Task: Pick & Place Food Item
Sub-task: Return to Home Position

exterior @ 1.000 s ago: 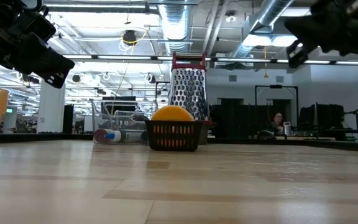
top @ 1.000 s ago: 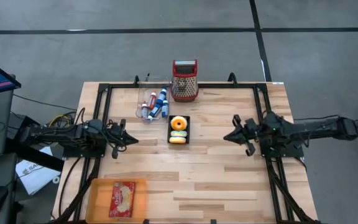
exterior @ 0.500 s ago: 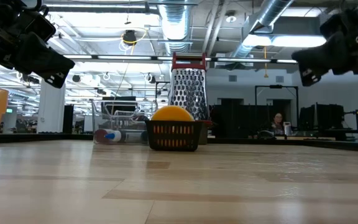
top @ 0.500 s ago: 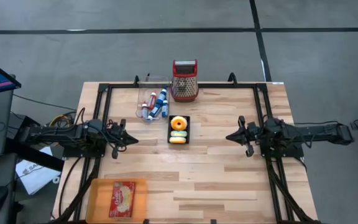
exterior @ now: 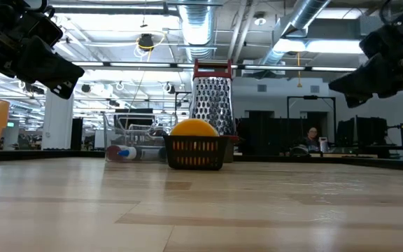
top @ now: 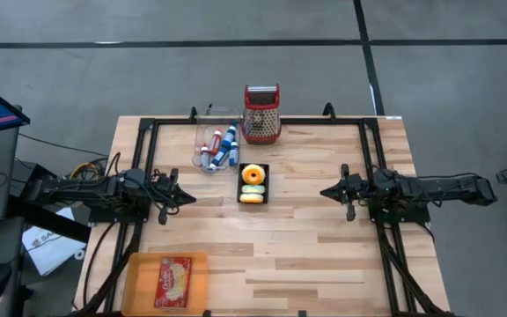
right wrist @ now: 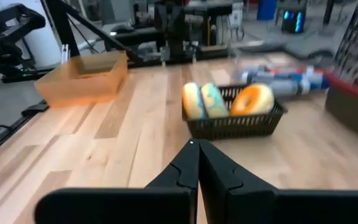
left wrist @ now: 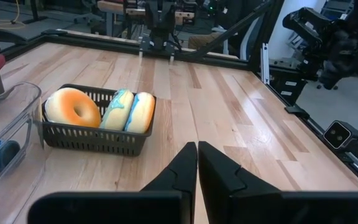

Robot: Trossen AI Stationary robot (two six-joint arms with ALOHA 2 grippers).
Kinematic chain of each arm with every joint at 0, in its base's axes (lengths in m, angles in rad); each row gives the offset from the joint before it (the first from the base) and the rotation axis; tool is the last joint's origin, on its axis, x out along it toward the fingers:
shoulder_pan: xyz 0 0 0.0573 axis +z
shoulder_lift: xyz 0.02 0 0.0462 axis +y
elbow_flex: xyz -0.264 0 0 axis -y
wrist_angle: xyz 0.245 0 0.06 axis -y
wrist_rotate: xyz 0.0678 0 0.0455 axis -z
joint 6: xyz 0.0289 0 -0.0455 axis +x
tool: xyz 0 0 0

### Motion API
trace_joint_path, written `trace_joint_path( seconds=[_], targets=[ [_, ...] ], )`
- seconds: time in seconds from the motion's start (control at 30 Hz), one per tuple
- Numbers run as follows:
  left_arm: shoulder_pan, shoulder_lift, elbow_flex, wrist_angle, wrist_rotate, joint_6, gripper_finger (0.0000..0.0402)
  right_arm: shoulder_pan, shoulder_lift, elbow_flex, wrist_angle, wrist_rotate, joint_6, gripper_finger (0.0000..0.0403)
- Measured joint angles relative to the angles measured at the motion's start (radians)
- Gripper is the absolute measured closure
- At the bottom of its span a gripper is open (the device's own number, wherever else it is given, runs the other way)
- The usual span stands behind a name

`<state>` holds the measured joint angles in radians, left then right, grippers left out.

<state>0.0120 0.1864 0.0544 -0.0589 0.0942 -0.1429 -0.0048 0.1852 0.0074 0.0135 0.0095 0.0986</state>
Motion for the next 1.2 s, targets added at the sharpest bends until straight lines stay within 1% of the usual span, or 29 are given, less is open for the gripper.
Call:
trace_joint_path(
  seconds=[0.07, 0.2, 0.33, 1.2],
  targets=[
    [0.0, 0.0, 0.0, 0.0, 0.0, 0.0, 0.039, 0.0, 0.025, 0.0, 0.0, -0.006, 0.041, 0.0403],
    [0.0, 0.0, 0.0, 0.0, 0.0, 0.0, 0.0391, 0.0, 0.071, 0.0, -0.001, -0.008, 0.181, 0.0403],
    [0.0, 0.0, 0.0, 0.0, 0.0, 0.0, 0.0389, 0.0, 0.092, 0.0, -0.001, -0.009, 0.238, 0.0403],
    [0.0, 0.0, 0.0, 0.0, 0.0, 0.0, 0.0391, 0.0, 0.097, -0.001, -0.002, -0.009, 0.243, 0.0403]
  ],
)
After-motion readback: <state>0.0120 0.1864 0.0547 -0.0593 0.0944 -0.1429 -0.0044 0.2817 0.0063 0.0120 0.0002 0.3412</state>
